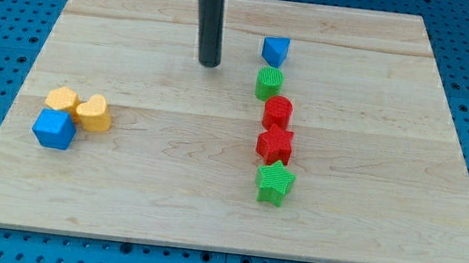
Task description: Slide the yellow heart towards the top left
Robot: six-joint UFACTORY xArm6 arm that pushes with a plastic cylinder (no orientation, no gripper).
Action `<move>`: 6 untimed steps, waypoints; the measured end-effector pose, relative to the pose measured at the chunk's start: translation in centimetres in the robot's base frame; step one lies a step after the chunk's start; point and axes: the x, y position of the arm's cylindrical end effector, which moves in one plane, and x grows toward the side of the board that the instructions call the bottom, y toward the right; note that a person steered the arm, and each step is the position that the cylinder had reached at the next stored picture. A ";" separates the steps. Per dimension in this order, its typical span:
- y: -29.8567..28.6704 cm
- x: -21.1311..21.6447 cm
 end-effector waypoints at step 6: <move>-12.2 -3.6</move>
